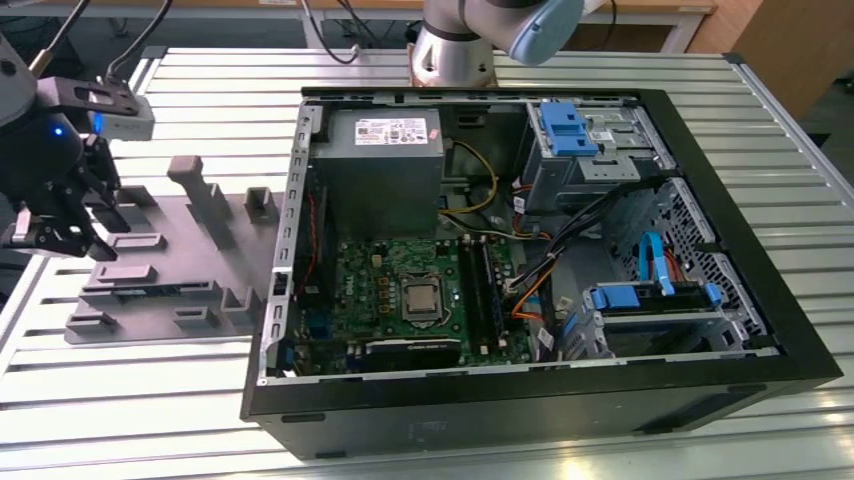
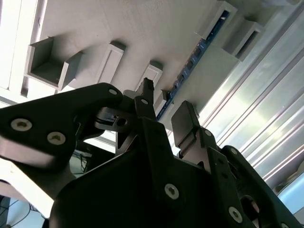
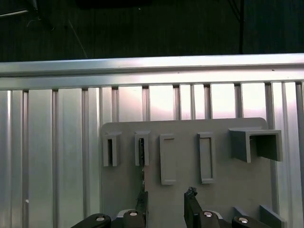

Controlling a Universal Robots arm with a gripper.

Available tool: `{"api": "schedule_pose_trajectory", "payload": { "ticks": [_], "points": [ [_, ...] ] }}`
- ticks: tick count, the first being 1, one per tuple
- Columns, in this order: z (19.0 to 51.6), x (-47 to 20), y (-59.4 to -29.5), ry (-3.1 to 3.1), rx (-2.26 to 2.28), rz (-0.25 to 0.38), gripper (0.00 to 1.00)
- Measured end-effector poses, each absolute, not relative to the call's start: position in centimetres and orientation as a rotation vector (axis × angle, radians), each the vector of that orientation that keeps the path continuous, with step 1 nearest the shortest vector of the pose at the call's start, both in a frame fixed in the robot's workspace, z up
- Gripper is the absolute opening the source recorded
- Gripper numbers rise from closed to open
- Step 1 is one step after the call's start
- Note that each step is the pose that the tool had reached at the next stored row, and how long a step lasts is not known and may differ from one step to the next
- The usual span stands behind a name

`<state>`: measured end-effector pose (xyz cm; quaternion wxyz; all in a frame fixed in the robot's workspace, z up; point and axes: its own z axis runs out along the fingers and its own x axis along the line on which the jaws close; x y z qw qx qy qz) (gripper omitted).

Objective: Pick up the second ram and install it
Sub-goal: 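Pick up the second ram and move it above second insertion slot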

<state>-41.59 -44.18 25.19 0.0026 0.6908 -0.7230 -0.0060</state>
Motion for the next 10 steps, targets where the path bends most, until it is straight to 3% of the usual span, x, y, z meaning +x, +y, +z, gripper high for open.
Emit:
{"api": "schedule_pose_trajectory", "payload": {
  "ticks": [10],
  "points": [
    [24.51, -41.58, -44.38, -2.267, 2.166, -0.018, 0.43]
  ]
}}
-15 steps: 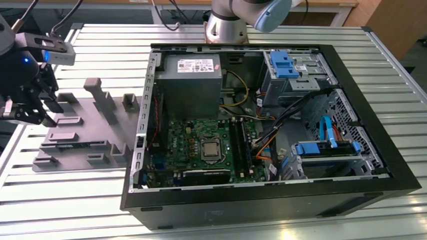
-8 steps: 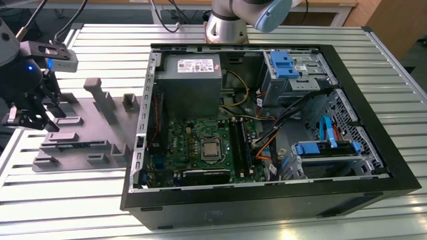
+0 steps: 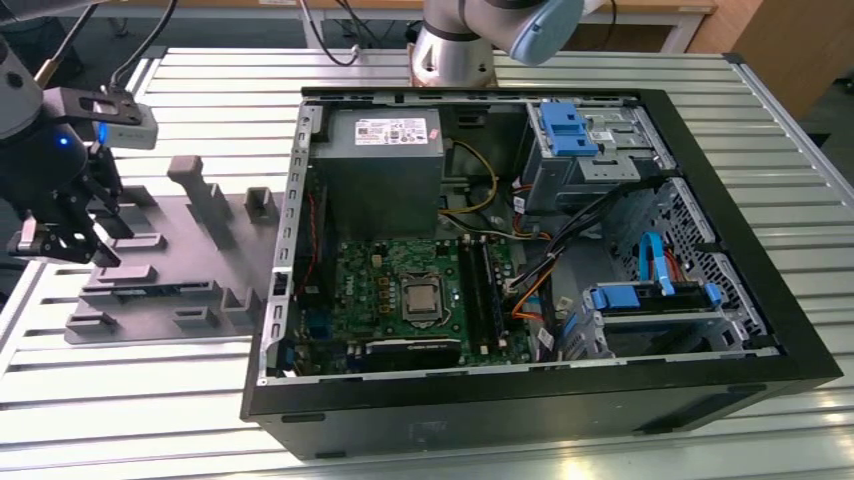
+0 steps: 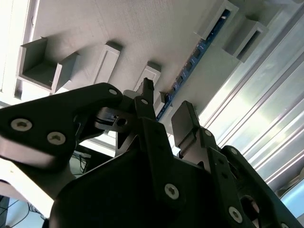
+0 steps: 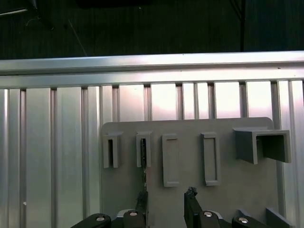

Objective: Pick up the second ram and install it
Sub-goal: 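Pick up the second ram and move it above second insertion slot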

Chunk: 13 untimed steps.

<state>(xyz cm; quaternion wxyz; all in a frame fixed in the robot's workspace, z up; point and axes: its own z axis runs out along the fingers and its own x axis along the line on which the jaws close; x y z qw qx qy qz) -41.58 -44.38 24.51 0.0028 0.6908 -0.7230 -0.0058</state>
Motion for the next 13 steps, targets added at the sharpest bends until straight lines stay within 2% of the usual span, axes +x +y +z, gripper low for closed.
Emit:
{"api": "schedule_pose_trajectory", "payload": {
  "ticks": [13],
  "points": [
    [23.2, -41.6, -45.0, -2.262, 2.177, -0.008, 0.43]
  ]
}}
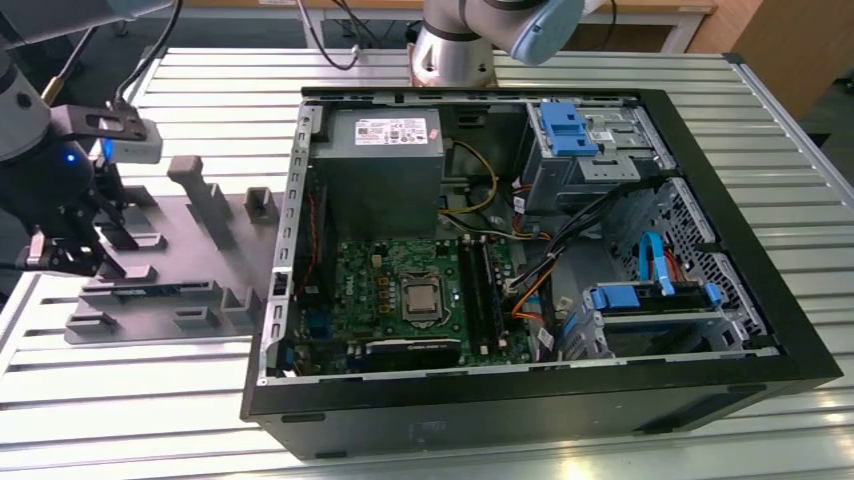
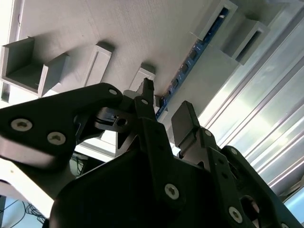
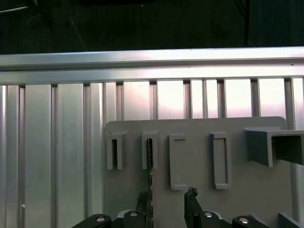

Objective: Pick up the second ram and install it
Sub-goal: 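Pick up the second ram and move it above second insertion slot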

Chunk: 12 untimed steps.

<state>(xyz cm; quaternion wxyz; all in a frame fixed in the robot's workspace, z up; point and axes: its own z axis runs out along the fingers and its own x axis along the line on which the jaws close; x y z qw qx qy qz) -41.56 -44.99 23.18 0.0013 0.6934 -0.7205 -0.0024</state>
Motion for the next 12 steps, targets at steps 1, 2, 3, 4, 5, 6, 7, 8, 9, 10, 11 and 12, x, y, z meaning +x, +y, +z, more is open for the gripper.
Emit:
{"api": "schedule_pose_trajectory", "payload": {
  "ticks": [1, 2, 3, 4, 5, 6, 7, 8, 9, 10, 11, 12],
  "points": [
    [23.12, -41.56, -45.00, -2.262, 2.177, -0.002, 0.43],
    [23.07, -41.55, -45.00, -2.261, 2.177, 0.005, 0.43],
    [23.00, -41.55, -45.01, -2.261, 2.176, 0.012, 0.43],
    [22.93, -41.55, -45.04, -2.260, 2.176, 0.016, 0.43],
    [22.85, -41.56, -45.07, -2.259, 2.175, 0.018, 0.43],
    [22.76, -41.56, -45.09, -2.259, 2.175, 0.020, 0.43],
    [22.66, -41.57, -45.13, -2.259, 2.174, 0.021, 0.43],
    [22.56, -41.56, -45.16, -2.259, 2.174, 0.022, 0.43],
    [22.47, -41.56, -45.19, -2.258, 2.174, 0.023, 0.43],
    [22.36, -41.56, -45.23, -2.258, 2.173, 0.024, 0.43],
    [22.25, -41.56, -45.25, -2.258, 2.173, 0.024, 0.43],
    [22.14, -41.56, -45.28, -2.257, 2.173, 0.025, 0.43]
  ]
}}
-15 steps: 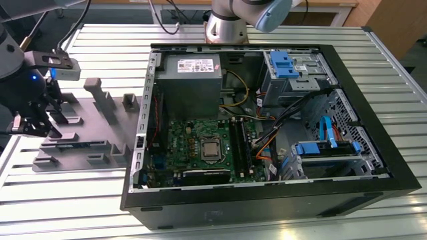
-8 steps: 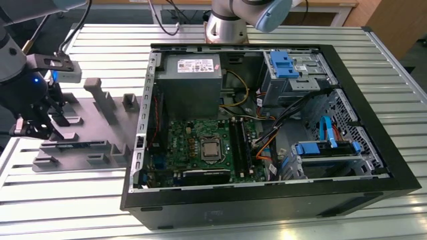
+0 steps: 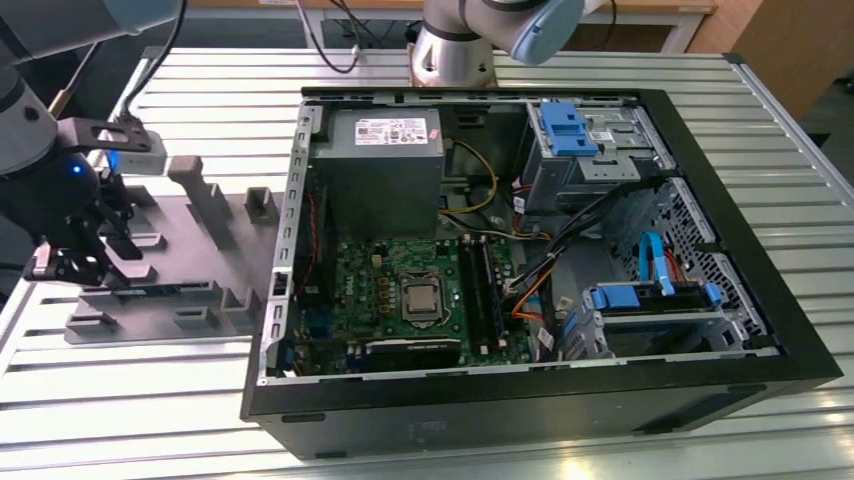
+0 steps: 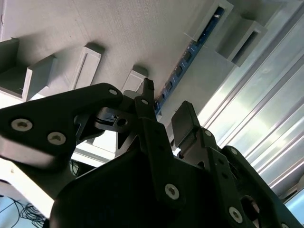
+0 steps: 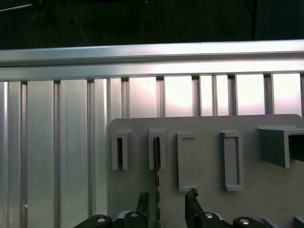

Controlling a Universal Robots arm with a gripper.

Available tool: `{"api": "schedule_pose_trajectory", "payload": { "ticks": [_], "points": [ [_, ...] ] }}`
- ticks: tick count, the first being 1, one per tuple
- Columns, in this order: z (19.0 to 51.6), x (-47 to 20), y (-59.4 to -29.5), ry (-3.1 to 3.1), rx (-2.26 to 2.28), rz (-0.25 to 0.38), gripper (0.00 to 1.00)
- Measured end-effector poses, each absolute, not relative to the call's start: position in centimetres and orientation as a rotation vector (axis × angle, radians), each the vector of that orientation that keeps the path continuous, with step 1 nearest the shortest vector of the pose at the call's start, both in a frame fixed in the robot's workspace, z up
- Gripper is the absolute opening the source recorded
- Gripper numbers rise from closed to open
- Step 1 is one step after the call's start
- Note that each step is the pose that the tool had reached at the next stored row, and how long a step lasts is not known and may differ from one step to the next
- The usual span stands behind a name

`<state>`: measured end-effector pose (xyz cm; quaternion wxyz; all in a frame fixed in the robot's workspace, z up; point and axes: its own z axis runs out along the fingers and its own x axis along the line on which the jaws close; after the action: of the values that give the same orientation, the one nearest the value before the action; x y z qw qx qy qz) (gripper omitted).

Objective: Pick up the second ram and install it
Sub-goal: 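Pick up the second ram and move it above second insertion slot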

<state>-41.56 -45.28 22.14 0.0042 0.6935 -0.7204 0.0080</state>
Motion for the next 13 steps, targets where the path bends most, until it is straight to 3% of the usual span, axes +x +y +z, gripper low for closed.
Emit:
{"api": "schedule_pose_trajectory", "payload": {
  "ticks": [13],
  "points": [
    [20.8, -41.6, -45.7, -2.255, 2.170, 0.035, 0.43]
  ]
}}
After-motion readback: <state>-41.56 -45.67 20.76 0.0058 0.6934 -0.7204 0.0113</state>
